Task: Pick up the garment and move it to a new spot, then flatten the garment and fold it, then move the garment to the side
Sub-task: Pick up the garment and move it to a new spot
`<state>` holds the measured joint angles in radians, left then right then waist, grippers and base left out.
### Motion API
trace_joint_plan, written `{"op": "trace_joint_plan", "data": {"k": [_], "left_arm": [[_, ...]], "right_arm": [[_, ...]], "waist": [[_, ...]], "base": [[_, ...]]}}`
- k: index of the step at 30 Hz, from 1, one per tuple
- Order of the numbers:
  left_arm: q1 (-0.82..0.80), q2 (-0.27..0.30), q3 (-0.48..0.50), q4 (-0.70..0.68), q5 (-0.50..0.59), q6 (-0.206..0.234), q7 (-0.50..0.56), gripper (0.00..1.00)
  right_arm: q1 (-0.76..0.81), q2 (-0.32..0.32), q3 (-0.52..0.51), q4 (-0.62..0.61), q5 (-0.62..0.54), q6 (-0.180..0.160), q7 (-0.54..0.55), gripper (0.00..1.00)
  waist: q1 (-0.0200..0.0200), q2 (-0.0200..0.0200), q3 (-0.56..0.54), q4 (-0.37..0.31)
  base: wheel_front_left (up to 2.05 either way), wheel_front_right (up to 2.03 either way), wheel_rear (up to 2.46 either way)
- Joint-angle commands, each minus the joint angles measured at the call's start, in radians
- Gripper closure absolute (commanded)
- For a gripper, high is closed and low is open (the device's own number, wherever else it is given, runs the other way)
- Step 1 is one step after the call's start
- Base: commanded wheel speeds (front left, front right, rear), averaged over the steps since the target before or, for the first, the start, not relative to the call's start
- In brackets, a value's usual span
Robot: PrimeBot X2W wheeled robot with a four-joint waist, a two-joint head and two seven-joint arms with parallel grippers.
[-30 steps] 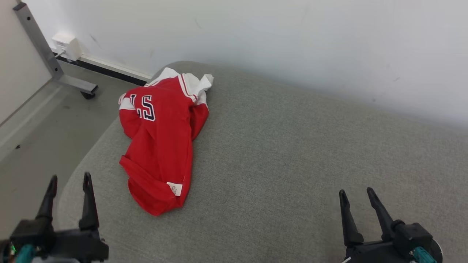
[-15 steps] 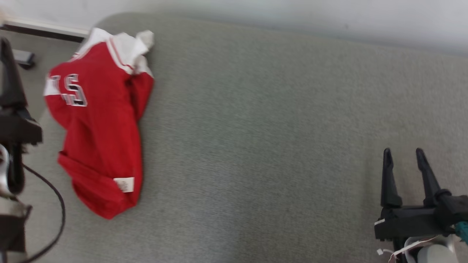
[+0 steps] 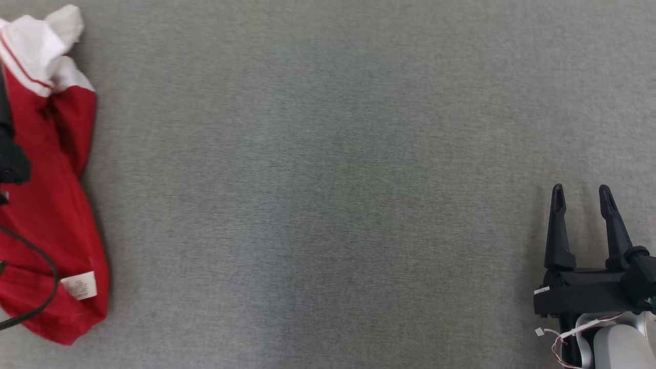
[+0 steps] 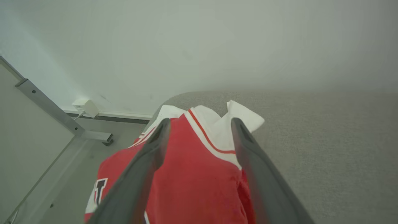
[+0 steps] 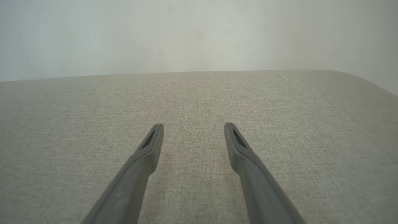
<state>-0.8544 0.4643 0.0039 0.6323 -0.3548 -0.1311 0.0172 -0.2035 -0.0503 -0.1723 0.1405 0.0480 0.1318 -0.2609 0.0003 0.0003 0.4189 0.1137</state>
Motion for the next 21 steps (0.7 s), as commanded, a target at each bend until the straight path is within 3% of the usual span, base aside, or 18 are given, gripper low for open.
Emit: {"op": "trace_joint_plan", "data": {"k": [1, 16, 17, 18, 19, 21], "left_arm": [[-0.013, 0.008, -0.01, 0.031, -0.008, 0.001, 0.022, 0.0], [0.014, 0.022, -0.075, 0.234, -0.09, 0.002, 0.141, 0.0], [0.012, 0.027, -0.078, 0.24, -0.089, 0.002, 0.133, 0.18], [0.009, 0.033, -0.079, 0.244, -0.082, 0.002, 0.119, 0.76], [0.004, 0.035, -0.083, 0.245, -0.079, 0.002, 0.101, 1.0], [-0.01, 0.035, -0.085, 0.237, -0.069, 0.007, 0.06, 1.0]], "right_arm": [[-0.005, 0.0, -0.003, -0.002, -0.005, -0.002, -0.004, 0.0], [-0.007, 0.0, 0.009, -0.001, 0.012, -0.002, -0.005, 0.0], [-0.009, 0.0, 0.012, -0.009, 0.013, -0.002, -0.005, 0.0], [-0.007, 0.0, 0.012, -0.013, 0.012, -0.002, -0.005, 0.0], [-0.003, 0.0, 0.011, -0.014, 0.011, -0.002, -0.004, 0.0], [0.006, 0.0, 0.009, -0.015, 0.011, -0.002, -0.004, 0.0]], "waist": [[-0.0003, -0.0003, 0.028, -0.036], [-0.0003, -0.0003, 0.023, -0.062], [-0.0003, -0.0003, 0.021, -0.063], [-0.0003, -0.0003, 0.018, -0.062], [-0.0003, -0.0003, 0.013, -0.061], [-0.0003, -0.0003, 0.0, -0.056]], "base": [[0.0, 0.0, 0.0], [0.0, 0.0, 0.0], [0.0, 0.0, 0.0], [0.0, 0.0, 0.0], [0.0, 0.0, 0.0], [0.0, 0.0, 0.0]]}}
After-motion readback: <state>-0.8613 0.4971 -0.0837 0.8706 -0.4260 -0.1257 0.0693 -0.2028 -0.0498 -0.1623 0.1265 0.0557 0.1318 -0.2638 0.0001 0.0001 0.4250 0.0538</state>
